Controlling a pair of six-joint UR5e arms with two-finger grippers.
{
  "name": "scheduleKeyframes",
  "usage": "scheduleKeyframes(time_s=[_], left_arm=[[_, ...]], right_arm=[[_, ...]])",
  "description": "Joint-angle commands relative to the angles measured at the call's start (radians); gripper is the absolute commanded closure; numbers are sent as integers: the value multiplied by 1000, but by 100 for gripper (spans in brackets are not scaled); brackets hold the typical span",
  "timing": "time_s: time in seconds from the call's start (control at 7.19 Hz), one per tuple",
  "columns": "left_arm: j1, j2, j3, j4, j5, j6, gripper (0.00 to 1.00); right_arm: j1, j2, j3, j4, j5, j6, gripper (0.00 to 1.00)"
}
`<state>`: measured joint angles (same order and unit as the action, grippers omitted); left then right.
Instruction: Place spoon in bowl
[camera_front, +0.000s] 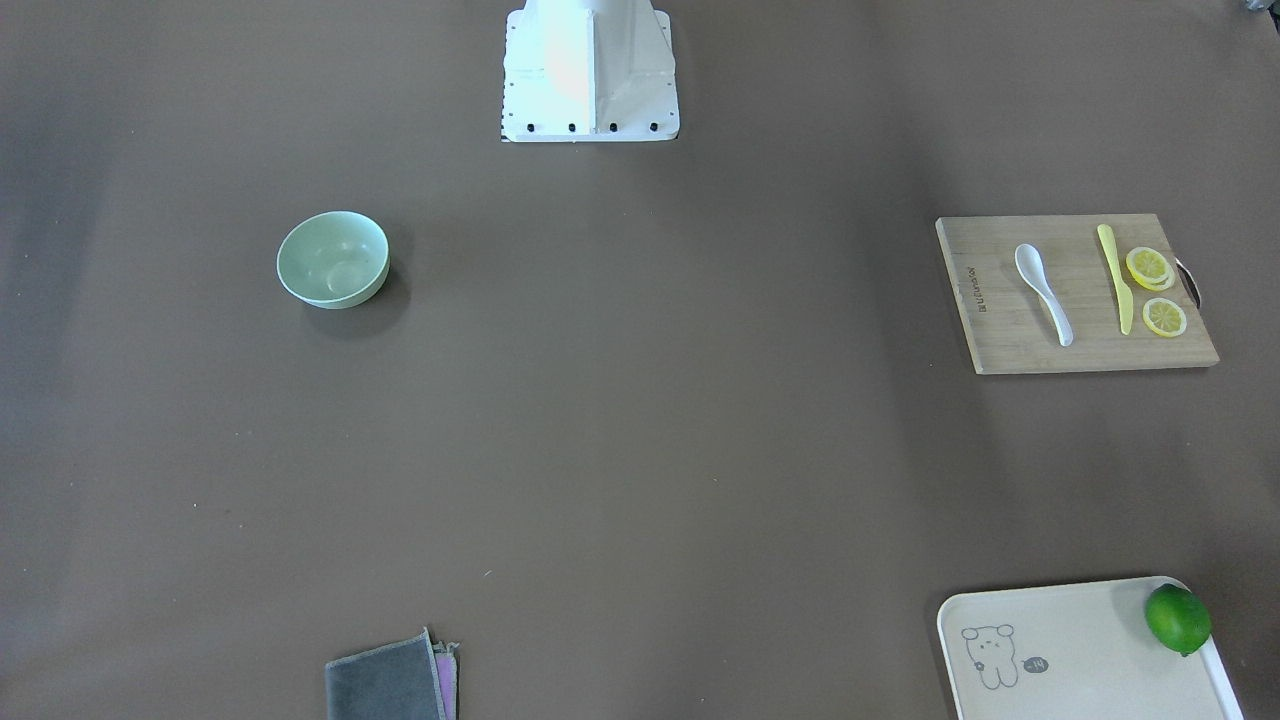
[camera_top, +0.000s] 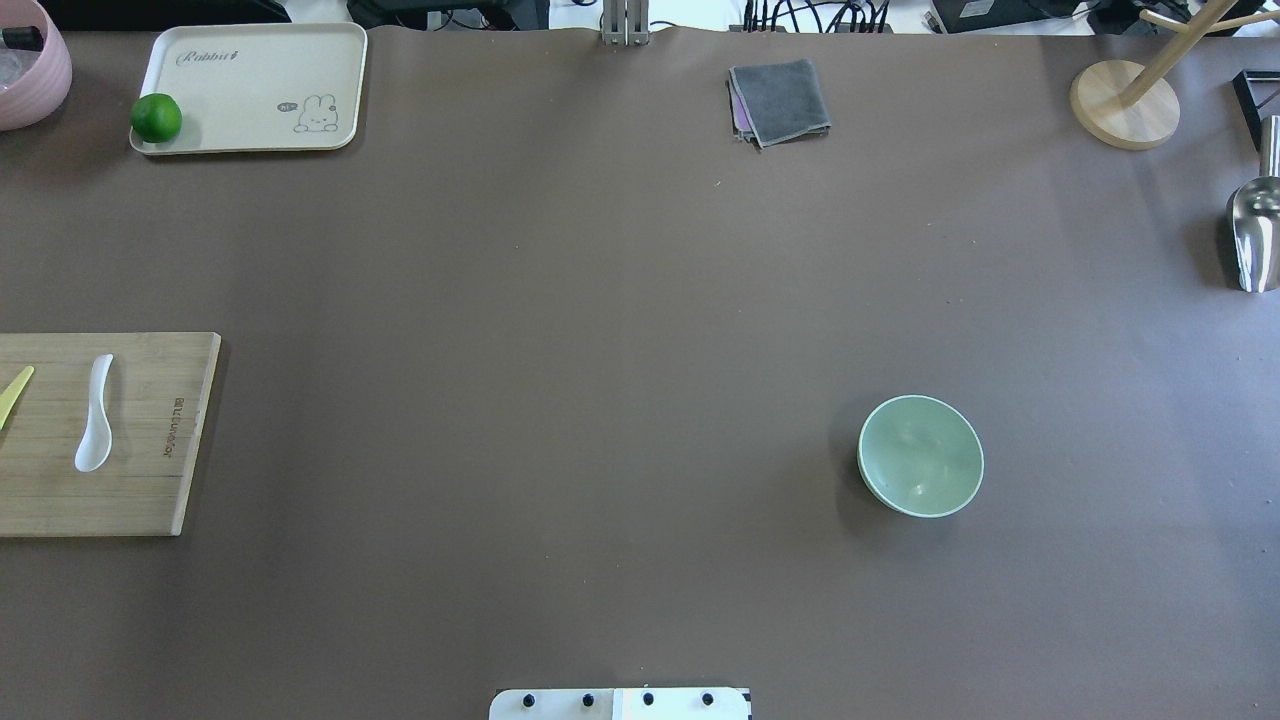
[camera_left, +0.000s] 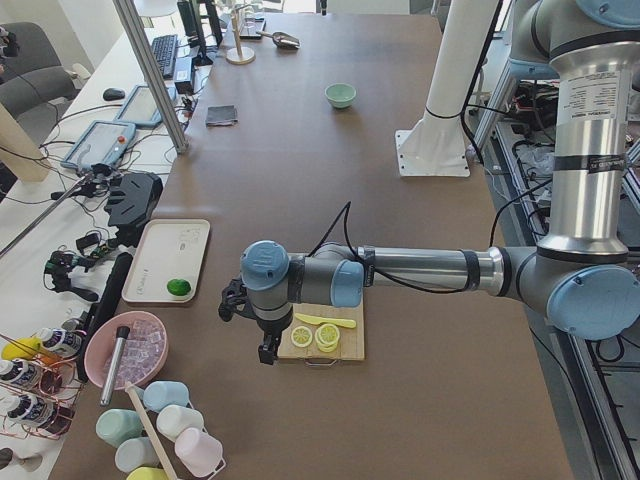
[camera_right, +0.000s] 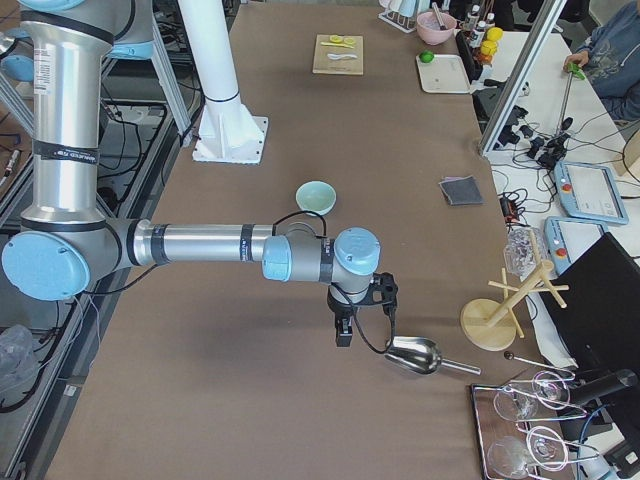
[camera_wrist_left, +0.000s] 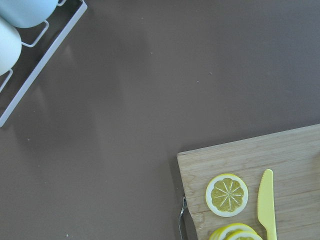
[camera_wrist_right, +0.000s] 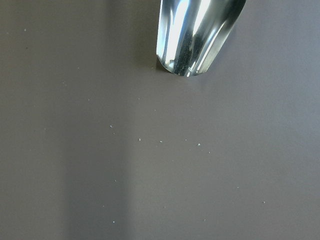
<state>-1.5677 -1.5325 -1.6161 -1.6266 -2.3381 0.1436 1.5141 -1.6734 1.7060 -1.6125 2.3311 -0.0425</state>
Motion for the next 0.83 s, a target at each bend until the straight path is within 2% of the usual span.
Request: scheduleKeyframes(time_s=[0.0, 0.42, 0.7], left_arm=[[-6, -1, -10, 4, 0, -7, 2], [-5, 3, -8, 4, 9, -13, 2], [-5, -3, -19, 53, 2, -33, 2]], right_arm=[[0, 6, 3, -1, 13, 3, 0], [0, 6, 4, -1, 17, 3, 0], [0, 6, 4, 0, 19, 3, 0]])
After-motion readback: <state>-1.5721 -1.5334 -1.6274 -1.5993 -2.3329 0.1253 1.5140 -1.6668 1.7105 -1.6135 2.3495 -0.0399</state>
